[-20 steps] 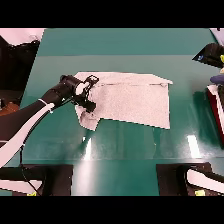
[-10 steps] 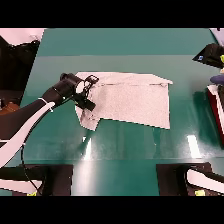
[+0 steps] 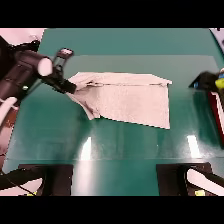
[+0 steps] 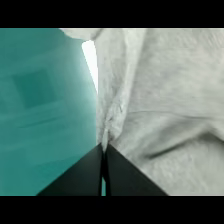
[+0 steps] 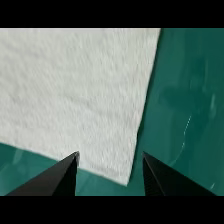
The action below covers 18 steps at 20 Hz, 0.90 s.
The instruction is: Fold the shirts.
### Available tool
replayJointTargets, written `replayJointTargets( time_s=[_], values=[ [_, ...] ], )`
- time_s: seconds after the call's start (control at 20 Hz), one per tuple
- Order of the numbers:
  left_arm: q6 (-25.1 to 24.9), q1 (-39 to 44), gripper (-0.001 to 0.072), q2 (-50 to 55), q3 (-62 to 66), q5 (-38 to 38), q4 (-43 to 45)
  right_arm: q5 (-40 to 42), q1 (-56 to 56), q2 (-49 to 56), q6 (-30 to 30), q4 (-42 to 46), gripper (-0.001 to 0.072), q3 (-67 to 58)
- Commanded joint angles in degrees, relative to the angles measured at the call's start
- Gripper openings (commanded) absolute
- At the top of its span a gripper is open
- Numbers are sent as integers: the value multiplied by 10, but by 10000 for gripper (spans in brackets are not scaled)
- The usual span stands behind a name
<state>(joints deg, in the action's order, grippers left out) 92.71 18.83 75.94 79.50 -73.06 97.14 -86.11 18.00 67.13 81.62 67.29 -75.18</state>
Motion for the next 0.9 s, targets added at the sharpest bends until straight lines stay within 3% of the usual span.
replayJointTargets(
  time_s=[0.0, 0.15, 0.35, 0.65, 0.85],
  values=[
    [-1, -65, 19, -36, 1, -13, -49, 26, 38, -52, -22, -3, 447, 176],
    [-2, -76, 19, -36, 1, -13, -80, 73, 56, -75, -33, -3, 447, 308],
    [-2, -76, 19, -36, 1, -7, -116, 123, 52, -64, -74, -82, 447, 406],
    [-2, -76, 19, -36, 1, -15, -122, 161, 52, 3, -117, -198, 439, 433],
    [-1, -76, 20, -36, 1, -15, -123, 172, 52, 29, -117, -208, 430, 433]
  ],
)
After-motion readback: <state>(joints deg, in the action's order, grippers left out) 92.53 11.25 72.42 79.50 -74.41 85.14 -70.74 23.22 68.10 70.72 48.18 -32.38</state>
